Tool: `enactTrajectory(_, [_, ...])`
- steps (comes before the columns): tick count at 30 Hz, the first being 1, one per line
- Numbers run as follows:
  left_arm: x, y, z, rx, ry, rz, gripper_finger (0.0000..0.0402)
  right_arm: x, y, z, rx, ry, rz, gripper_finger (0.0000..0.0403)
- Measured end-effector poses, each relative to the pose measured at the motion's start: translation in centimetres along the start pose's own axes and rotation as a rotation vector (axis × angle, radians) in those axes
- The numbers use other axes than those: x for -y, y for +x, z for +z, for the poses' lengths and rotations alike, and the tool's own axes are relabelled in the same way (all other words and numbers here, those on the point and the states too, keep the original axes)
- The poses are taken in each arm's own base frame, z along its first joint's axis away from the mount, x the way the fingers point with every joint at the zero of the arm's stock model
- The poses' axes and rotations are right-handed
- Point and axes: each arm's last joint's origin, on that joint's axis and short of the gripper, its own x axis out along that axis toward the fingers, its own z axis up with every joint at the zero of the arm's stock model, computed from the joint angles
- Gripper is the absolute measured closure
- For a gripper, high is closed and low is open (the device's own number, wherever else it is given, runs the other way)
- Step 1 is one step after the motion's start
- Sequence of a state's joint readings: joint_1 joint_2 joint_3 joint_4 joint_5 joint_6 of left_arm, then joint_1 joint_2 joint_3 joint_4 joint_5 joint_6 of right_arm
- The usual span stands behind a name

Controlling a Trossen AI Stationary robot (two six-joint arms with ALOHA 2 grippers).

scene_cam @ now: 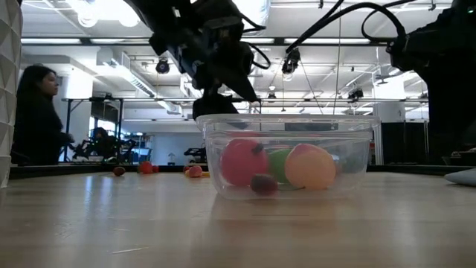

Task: Pick and placing Produce into tupperware
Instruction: Put the red strawberry into the transparent bin

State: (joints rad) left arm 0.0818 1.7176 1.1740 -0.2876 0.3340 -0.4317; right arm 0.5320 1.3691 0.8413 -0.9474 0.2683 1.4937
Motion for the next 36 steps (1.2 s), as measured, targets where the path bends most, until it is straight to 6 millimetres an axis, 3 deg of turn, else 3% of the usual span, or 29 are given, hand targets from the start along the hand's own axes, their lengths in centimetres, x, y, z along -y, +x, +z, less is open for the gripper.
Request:
enactTrajectory(9, [1.2, -5.7, -1.0, -0.044, -0.077, 0.182, 0.0128, 0.5, -0.3, 0.3, 0.078, -0.071, -0.038, 0.0181])
enactTrajectory(16, [2.5, -10.7, -1.7, 0.099, -0.143, 0.217, 0.0128, 1.5, -1.6, 1.9, 0.113, -0.040, 0.022, 0.0181])
enactTrajectory(24, [3.1, -14.4, -2.0, 0.273, -0.091, 0.314, 0.0128, 3.5, -1.2, 7.2, 0.148, 0.139, -0.002, 0.0181])
enactTrajectory(29, [3.2, -15.0, -2.1, 0.300, -0.031, 0.359, 0.0128, 5.5, -0.1, 11.3, 0.154, 0.201, -0.038, 0.0181])
enactTrajectory(36, [2.4, -15.0, -1.8, 0.311, 0.039, 0.468, 0.0128, 9.5, 1.8, 16.7, 0.155, 0.422, -0.038, 0.0181])
